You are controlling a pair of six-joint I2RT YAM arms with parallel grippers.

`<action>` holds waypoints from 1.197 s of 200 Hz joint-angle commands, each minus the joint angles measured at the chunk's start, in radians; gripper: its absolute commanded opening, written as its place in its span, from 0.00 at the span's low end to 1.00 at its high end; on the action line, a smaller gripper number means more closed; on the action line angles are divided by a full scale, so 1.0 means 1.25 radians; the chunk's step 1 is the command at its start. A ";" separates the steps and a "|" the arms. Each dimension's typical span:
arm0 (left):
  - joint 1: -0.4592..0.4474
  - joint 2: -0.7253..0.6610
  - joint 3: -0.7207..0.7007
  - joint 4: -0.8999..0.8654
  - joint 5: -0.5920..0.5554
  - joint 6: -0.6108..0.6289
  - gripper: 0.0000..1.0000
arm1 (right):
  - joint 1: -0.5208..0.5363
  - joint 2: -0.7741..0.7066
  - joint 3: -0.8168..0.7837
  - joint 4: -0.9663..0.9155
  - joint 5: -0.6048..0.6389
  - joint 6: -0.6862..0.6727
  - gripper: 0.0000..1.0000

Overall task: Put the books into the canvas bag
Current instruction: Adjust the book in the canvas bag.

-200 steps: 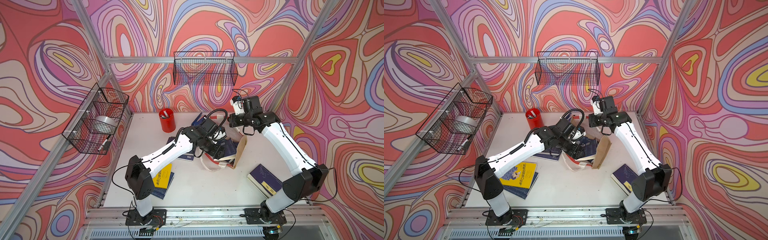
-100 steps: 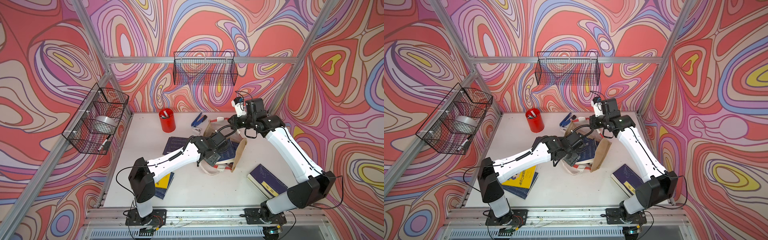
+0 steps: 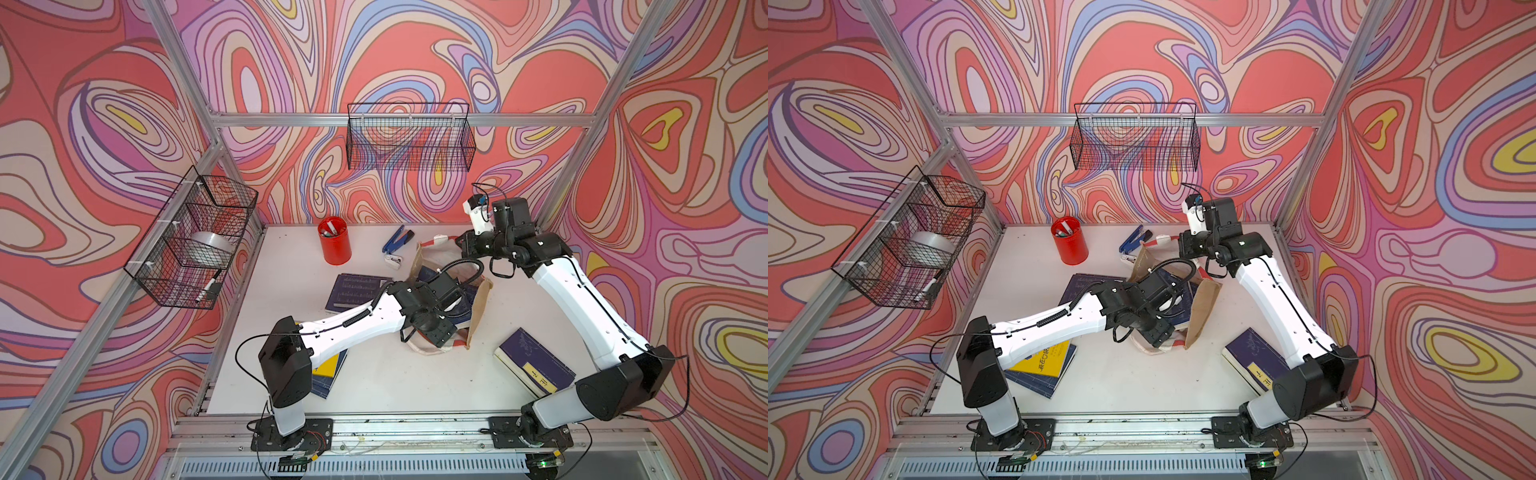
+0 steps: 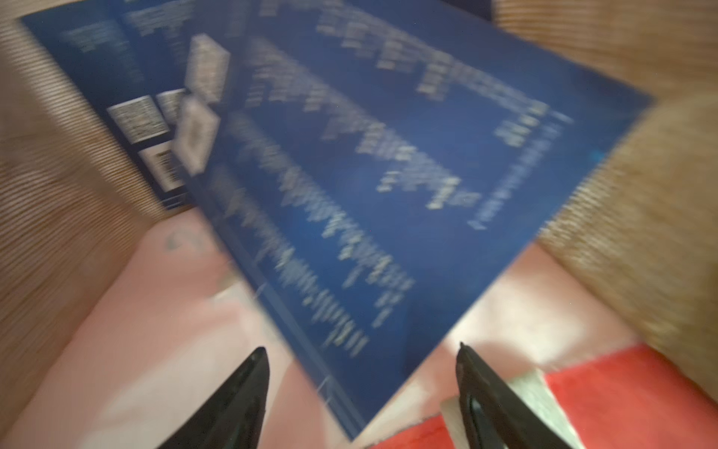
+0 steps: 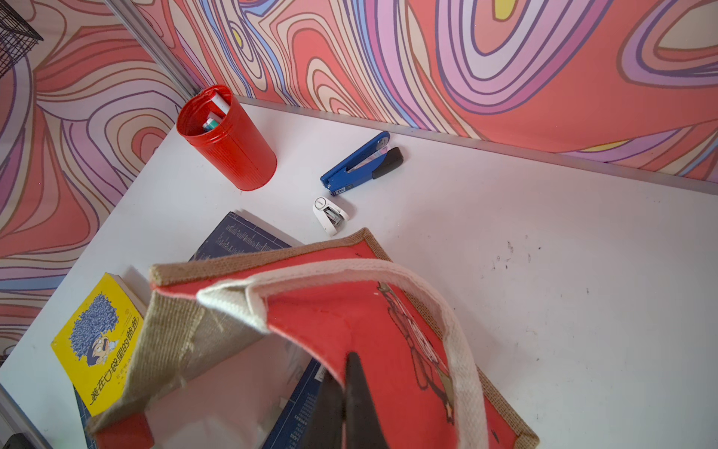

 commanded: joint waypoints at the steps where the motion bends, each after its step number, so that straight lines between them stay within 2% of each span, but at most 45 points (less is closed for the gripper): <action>1: -0.004 -0.048 -0.024 0.055 0.077 -0.034 0.77 | 0.003 -0.013 0.006 0.073 0.009 0.008 0.00; 25: 0.004 -0.103 -0.040 0.074 0.008 0.006 0.79 | 0.003 -0.011 0.000 0.072 0.010 0.008 0.00; 63: 0.009 -0.115 -0.048 0.044 0.110 0.146 0.79 | 0.003 -0.012 0.001 0.073 0.011 0.006 0.00; 97: 0.001 -0.102 -0.069 0.092 0.096 0.135 0.78 | 0.003 -0.012 0.004 0.072 0.012 0.006 0.00; 125: -0.006 -0.086 -0.085 0.154 0.012 0.092 0.77 | 0.003 -0.011 0.007 0.069 0.011 0.006 0.00; 144: -0.009 -0.086 -0.107 0.203 -0.004 0.080 0.76 | 0.003 -0.010 0.010 0.064 0.009 0.002 0.00; 196: -0.037 -0.040 -0.094 0.205 -0.014 0.123 0.74 | 0.002 -0.008 0.009 0.068 0.015 -0.002 0.00; 216: -0.054 -0.032 -0.114 0.230 -0.045 0.138 0.65 | 0.003 -0.003 0.006 0.069 0.027 0.006 0.00; 239: -0.059 -0.038 -0.153 0.280 -0.123 0.127 0.40 | 0.003 0.004 0.007 0.063 0.058 0.012 0.00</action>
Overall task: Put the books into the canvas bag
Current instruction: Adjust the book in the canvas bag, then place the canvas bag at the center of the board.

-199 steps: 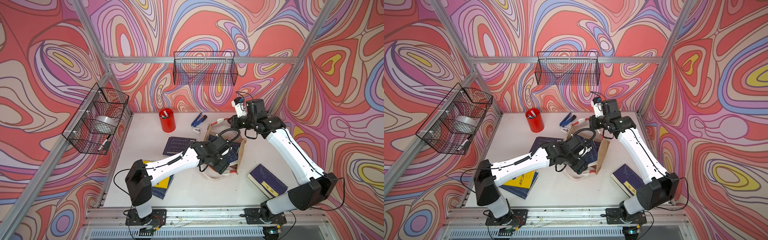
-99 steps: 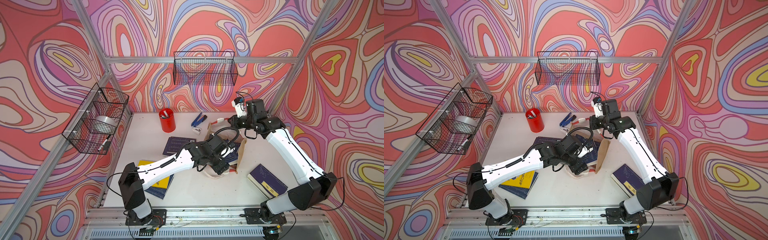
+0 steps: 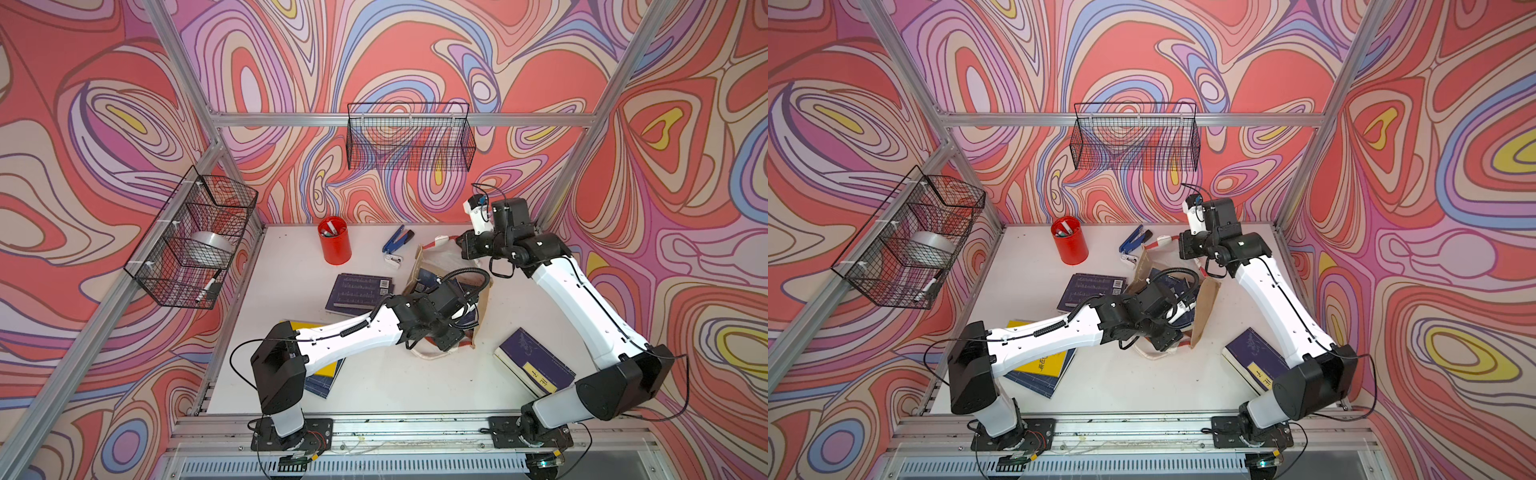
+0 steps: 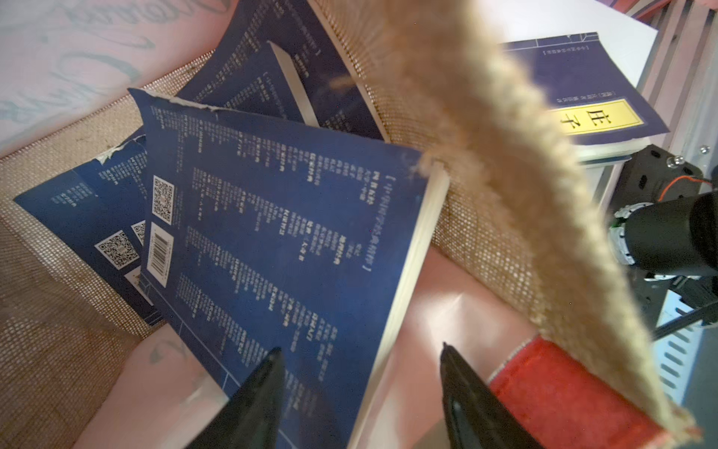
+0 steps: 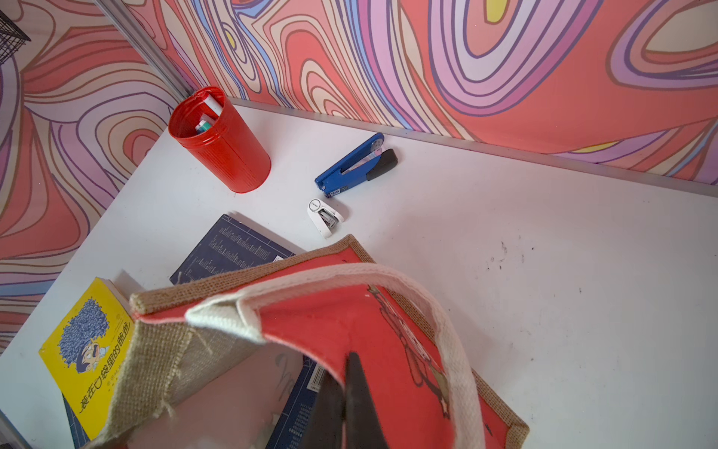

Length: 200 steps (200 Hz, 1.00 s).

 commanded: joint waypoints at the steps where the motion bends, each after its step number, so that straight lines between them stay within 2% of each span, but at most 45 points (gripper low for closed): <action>1: -0.011 0.003 -0.043 0.058 -0.084 0.012 0.39 | 0.002 0.003 0.014 0.052 0.040 0.012 0.00; 30: -0.011 -0.035 -0.105 0.155 -0.154 0.001 0.16 | 0.003 0.001 0.013 0.048 0.041 0.012 0.00; 65: -0.012 -0.050 -0.134 0.231 -0.197 0.006 0.00 | 0.003 -0.006 0.009 0.050 0.030 0.010 0.00; 98: -0.011 -0.060 -0.138 0.277 -0.212 0.006 0.00 | 0.003 -0.016 -0.005 0.063 0.016 0.007 0.00; 141: -0.003 -0.037 -0.106 0.343 -0.159 -0.003 0.00 | 0.002 -0.019 -0.015 0.069 0.004 0.013 0.00; 172: 0.008 -0.045 -0.076 0.316 -0.163 -0.013 0.00 | 0.002 -0.015 -0.013 0.056 0.019 0.018 0.00; 178: 0.020 -0.061 -0.085 0.311 -0.153 -0.027 0.06 | 0.002 -0.012 -0.011 0.051 0.037 0.018 0.00; 185: 0.033 -0.081 -0.096 0.304 -0.135 -0.046 0.20 | -0.001 -0.002 -0.007 0.041 0.061 0.019 0.00; 200: 0.074 -0.129 -0.115 0.262 -0.103 -0.077 0.44 | -0.020 0.035 0.018 0.012 0.092 0.022 0.01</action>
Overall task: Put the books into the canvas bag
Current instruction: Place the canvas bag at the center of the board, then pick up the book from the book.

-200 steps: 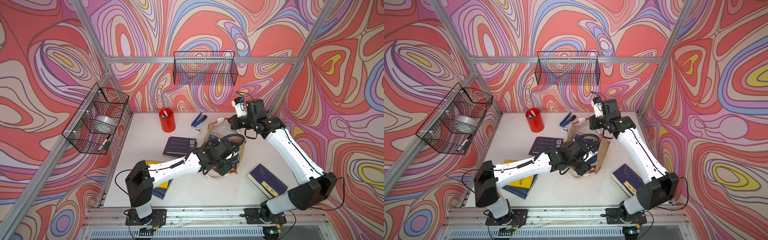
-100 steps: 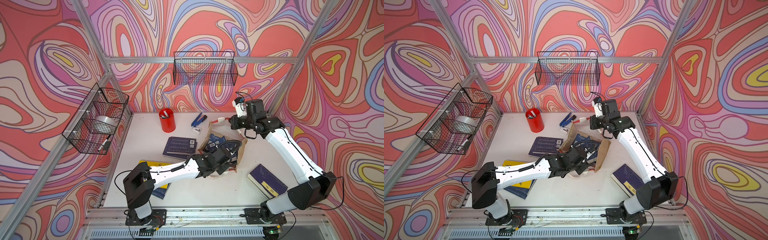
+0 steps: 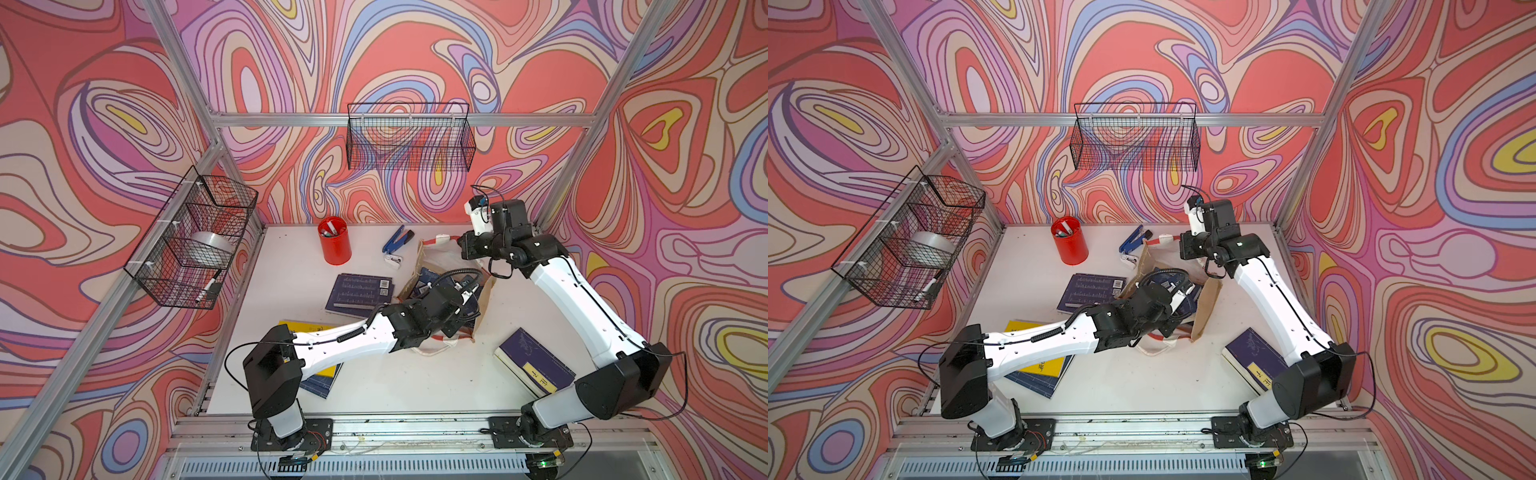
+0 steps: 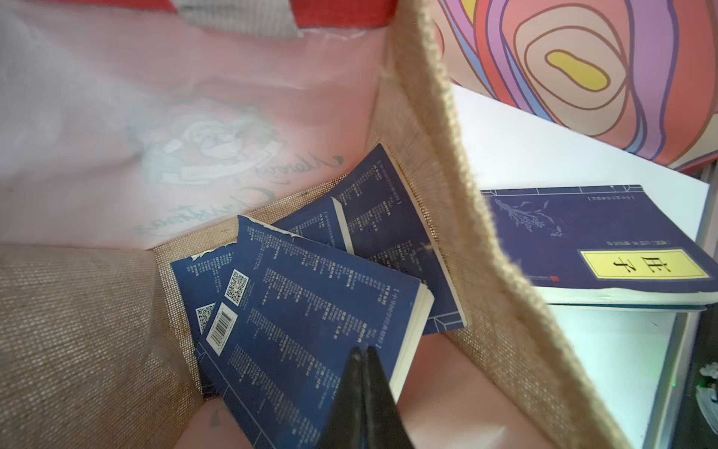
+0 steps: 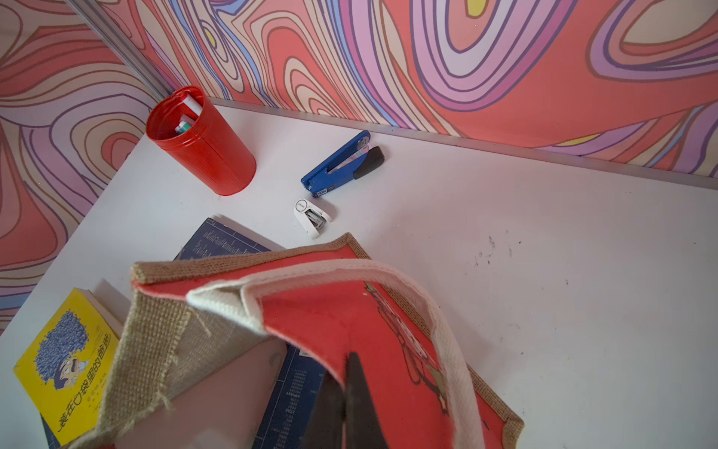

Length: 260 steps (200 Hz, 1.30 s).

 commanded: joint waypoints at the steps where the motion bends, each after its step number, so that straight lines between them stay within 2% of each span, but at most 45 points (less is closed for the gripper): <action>1: 0.059 -0.084 -0.016 -0.042 0.043 -0.058 0.45 | -0.020 0.032 0.036 -0.001 0.055 0.013 0.02; 5: 0.068 -0.098 -0.021 -0.053 0.046 -0.062 0.50 | -0.025 0.039 0.041 -0.004 0.056 0.015 0.05; 13: 0.082 -0.130 -0.031 -0.078 0.037 -0.063 0.57 | -0.039 0.057 0.056 -0.004 0.054 0.013 0.23; 20: 0.092 -0.160 -0.041 -0.097 0.026 -0.058 0.61 | -0.045 0.068 0.065 0.003 0.049 0.005 0.43; 26: 0.101 -0.185 -0.046 -0.122 0.017 -0.054 0.62 | -0.051 0.077 0.072 0.014 0.055 0.001 0.54; 36: 0.115 -0.225 -0.055 -0.143 -0.003 -0.044 0.66 | -0.061 0.096 0.093 0.024 0.066 -0.006 0.64; 44: 0.132 -0.254 -0.059 -0.156 -0.008 -0.039 0.69 | -0.066 0.116 0.115 0.020 0.073 -0.015 0.69; 64: 0.195 -0.292 -0.049 -0.203 0.024 -0.051 0.74 | -0.067 0.145 0.180 -0.011 0.062 -0.039 0.75; 87: 0.265 -0.292 -0.036 -0.253 0.039 -0.074 0.79 | -0.038 0.108 0.156 0.001 0.036 -0.048 0.77; 124: 0.422 -0.293 -0.049 -0.305 0.108 -0.199 0.88 | 0.124 0.045 0.118 -0.014 0.021 -0.070 0.81; 161: 0.586 -0.284 -0.084 -0.318 0.214 -0.265 0.98 | 0.256 0.039 0.047 0.098 -0.083 0.041 0.86; 178: 0.668 -0.254 -0.100 -0.312 0.297 -0.296 1.00 | 0.323 0.081 0.018 0.154 -0.113 0.083 0.87; 199: 0.738 -0.206 -0.113 -0.293 0.354 -0.321 1.00 | 0.376 0.170 0.024 0.189 -0.122 0.144 0.87; 227: 0.775 -0.144 -0.116 -0.259 0.376 -0.333 1.00 | 0.396 0.284 0.027 0.253 -0.129 0.230 0.87; 250: 0.789 -0.085 -0.120 -0.214 0.427 -0.352 1.00 | 0.396 0.375 0.050 0.235 -0.113 0.271 0.88; 260: 0.789 -0.058 -0.122 -0.195 0.441 -0.365 1.00 | 0.398 0.407 0.059 0.223 -0.097 0.285 0.92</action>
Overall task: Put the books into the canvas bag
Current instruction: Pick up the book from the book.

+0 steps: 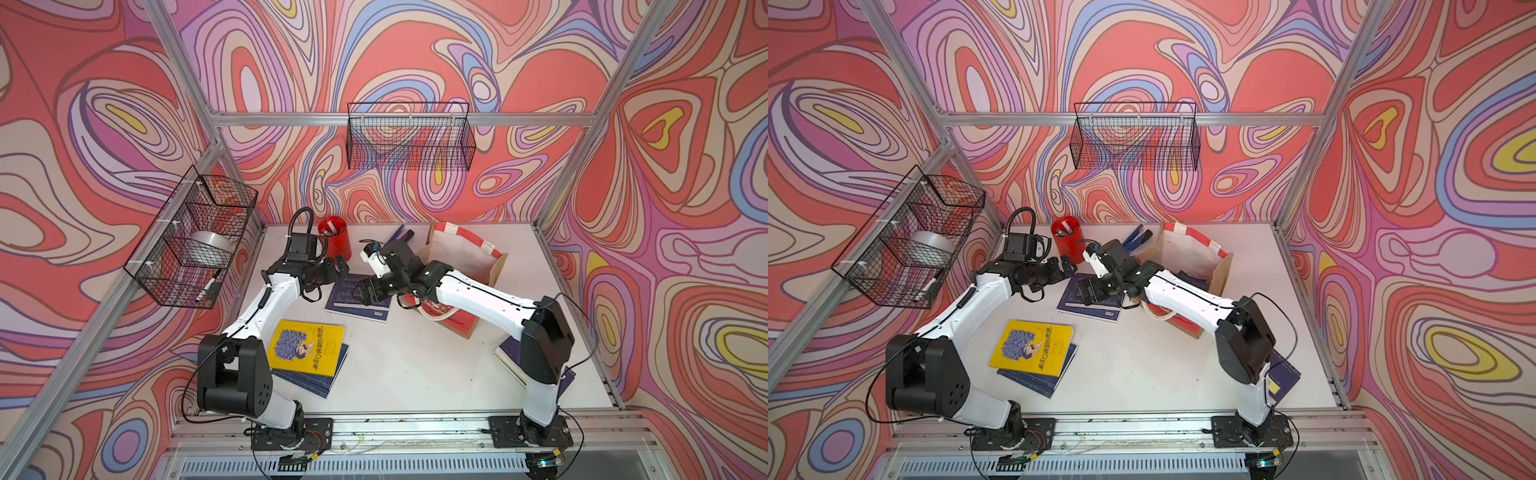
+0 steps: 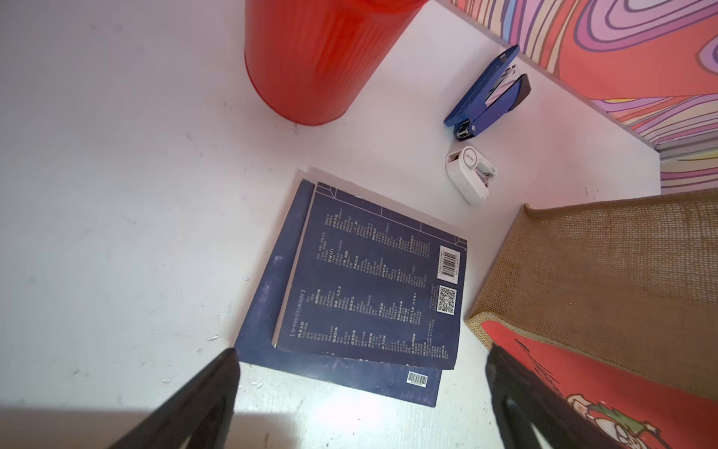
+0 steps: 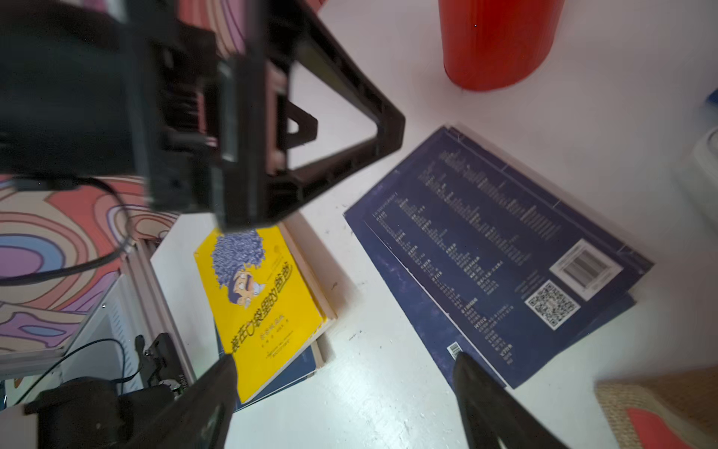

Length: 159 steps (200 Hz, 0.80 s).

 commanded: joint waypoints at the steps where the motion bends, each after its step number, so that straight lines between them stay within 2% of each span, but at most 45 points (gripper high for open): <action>1: 0.008 0.048 -0.008 0.064 0.072 -0.044 1.00 | -0.004 0.057 0.019 0.001 0.025 0.078 0.92; 29: 0.008 0.099 -0.047 0.176 0.094 -0.095 1.00 | -0.006 0.091 -0.010 0.004 0.143 0.124 0.92; 58: 0.006 0.134 -0.055 0.200 0.098 -0.099 1.00 | -0.009 0.091 -0.056 0.037 0.183 0.156 0.93; 125: 0.004 0.178 -0.086 0.226 0.109 -0.102 1.00 | -0.042 0.114 -0.106 0.090 0.189 0.173 0.92; 159: 0.000 0.182 -0.091 0.220 0.107 -0.103 1.00 | -0.056 0.118 -0.117 0.124 0.158 0.144 0.92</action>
